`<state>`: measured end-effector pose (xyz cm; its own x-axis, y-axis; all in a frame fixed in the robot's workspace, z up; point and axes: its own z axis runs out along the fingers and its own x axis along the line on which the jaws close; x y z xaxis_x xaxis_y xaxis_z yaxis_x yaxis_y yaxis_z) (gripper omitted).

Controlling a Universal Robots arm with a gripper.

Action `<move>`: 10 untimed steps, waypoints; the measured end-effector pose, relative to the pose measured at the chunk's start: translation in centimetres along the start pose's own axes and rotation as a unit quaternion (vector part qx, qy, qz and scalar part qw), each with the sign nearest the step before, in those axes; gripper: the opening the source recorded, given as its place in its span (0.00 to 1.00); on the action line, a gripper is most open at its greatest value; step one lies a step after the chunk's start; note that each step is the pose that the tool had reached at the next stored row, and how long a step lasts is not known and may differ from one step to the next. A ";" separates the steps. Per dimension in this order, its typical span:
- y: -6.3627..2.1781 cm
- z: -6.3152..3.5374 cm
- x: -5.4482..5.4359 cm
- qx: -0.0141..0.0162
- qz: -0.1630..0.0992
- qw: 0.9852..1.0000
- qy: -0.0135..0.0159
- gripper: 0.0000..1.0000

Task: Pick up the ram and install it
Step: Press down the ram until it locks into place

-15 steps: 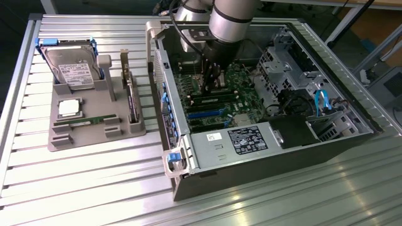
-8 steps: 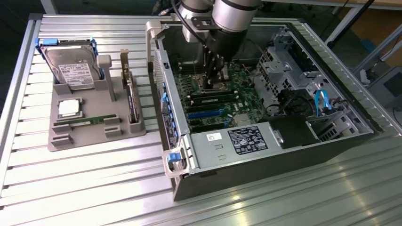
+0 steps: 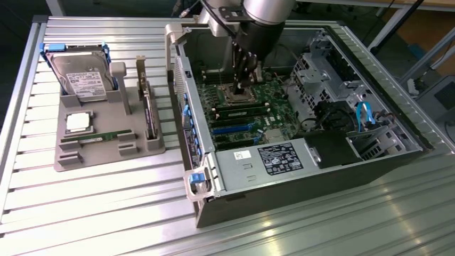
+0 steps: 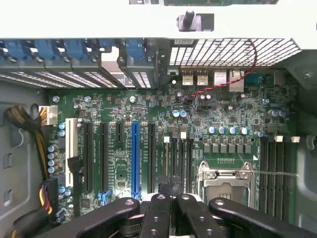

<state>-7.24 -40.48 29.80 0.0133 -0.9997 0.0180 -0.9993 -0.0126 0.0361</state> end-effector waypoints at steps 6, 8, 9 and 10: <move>0.02 -1.77 0.0 0.000 0.000 1.000 0.000 0.10; 0.03 -2.38 0.0 0.000 0.000 1.000 0.000 0.10; 0.03 -2.69 0.0 0.000 0.000 1.000 0.000 0.10; 0.03 -2.99 0.1 0.000 0.000 1.000 0.000 0.10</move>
<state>-7.17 -40.48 32.79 0.0133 -0.9997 0.0182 -0.9993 -0.0127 0.0361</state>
